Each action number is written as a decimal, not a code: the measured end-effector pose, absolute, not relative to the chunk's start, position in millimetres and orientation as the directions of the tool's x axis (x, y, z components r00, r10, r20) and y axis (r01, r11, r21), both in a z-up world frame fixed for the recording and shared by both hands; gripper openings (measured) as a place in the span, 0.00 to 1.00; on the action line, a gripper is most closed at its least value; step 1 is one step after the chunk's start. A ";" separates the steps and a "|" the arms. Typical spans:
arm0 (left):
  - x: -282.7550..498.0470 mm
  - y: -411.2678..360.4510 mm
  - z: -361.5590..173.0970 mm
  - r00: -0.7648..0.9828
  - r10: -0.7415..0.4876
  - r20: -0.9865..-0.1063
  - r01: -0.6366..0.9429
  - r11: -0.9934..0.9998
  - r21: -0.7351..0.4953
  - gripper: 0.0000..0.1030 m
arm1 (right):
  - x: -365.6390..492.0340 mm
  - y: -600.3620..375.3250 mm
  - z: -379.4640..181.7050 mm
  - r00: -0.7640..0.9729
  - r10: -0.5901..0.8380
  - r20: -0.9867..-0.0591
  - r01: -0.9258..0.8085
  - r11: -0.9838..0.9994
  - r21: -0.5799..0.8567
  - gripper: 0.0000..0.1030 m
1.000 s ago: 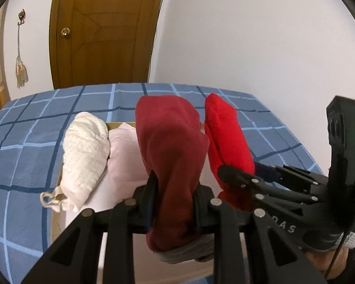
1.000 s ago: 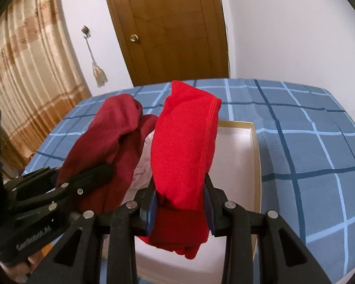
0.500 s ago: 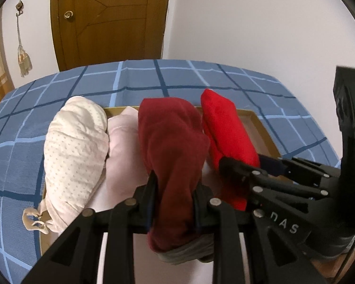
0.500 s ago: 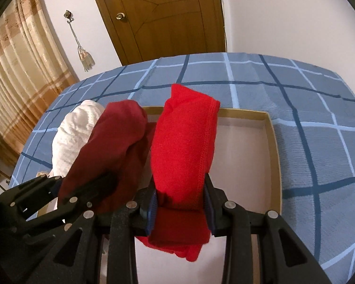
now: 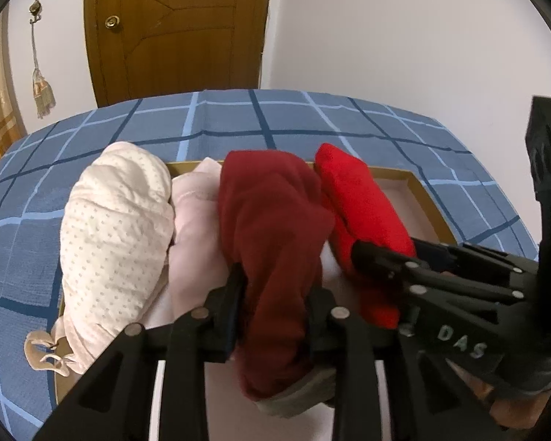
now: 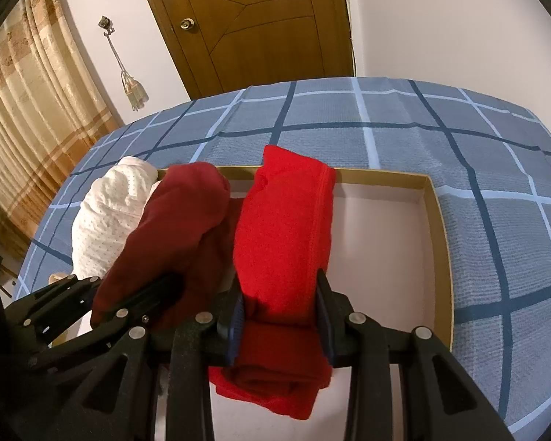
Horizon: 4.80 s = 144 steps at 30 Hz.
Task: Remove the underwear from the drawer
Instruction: 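Lower the red pieces into the tray and open both tools, then withdraw both tools from the tray back toward the drawer, then lower both tools into the drawer toward the white and beige underwear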
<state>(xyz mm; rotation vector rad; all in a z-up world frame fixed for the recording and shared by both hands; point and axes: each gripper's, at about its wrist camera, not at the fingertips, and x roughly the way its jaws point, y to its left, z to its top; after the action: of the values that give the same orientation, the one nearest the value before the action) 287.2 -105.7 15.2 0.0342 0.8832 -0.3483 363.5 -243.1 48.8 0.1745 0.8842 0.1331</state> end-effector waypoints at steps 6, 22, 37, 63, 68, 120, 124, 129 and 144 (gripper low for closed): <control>290.7 -100.3 8.5 0.580 -0.298 -0.758 0.296 0.944 -0.145 0.39 | 366.3 -249.2 44.4 0.622 0.221 -0.751 -0.038 0.967 0.253 0.38; 289.5 -106.2 2.5 0.536 -0.369 -0.760 0.359 0.914 -0.190 0.84 | 366.3 -263.4 40.5 0.624 0.256 -0.738 0.032 0.935 0.352 0.58; 234.2 -84.4 51.1 0.720 -0.254 -0.646 0.255 0.962 -0.093 0.99 | 276.8 -241.1 112.4 0.887 0.121 -0.445 -0.015 0.972 0.235 0.67; 109.3 -61.8 49.5 0.760 -0.238 -0.604 0.262 0.964 -0.050 0.99 | 142.7 -229.8 89.2 0.913 0.180 -0.365 -0.038 0.931 0.362 0.76; 92.4 -60.5 39.9 0.756 -0.226 -0.614 0.267 0.963 -0.026 0.99 | 125.0 -229.5 84.4 0.910 0.179 -0.374 -0.028 0.927 0.375 0.76; 58.8 -23.5 -96.9 0.436 -0.188 -0.880 0.320 0.946 -0.044 0.99 | 67.4 -235.9 -47.6 0.679 0.223 -0.699 0.077 0.926 0.370 0.75; 67.3 -39.2 -104.2 0.412 -0.171 -0.895 0.374 0.927 -0.005 0.96 | 87.4 -232.4 -56.1 0.622 0.232 -0.748 0.085 0.930 0.359 0.76; 72.6 -47.5 -113.0 0.404 -0.120 -0.907 0.411 0.909 0.062 0.89 | 116.1 -218.1 -65.4 0.540 0.217 -0.813 0.045 0.957 0.286 0.75; 94.7 -67.3 -143.2 0.290 -0.033 -0.956 0.467 0.877 0.112 0.80 | 158.5 -191.4 -95.3 0.360 0.114 -0.926 0.011 0.992 0.126 0.63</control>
<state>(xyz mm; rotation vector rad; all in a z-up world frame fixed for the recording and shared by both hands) 94.7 -67.3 -143.2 0.4085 1.2399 -0.3455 158.5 -191.4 -95.3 0.1173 1.2016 0.0664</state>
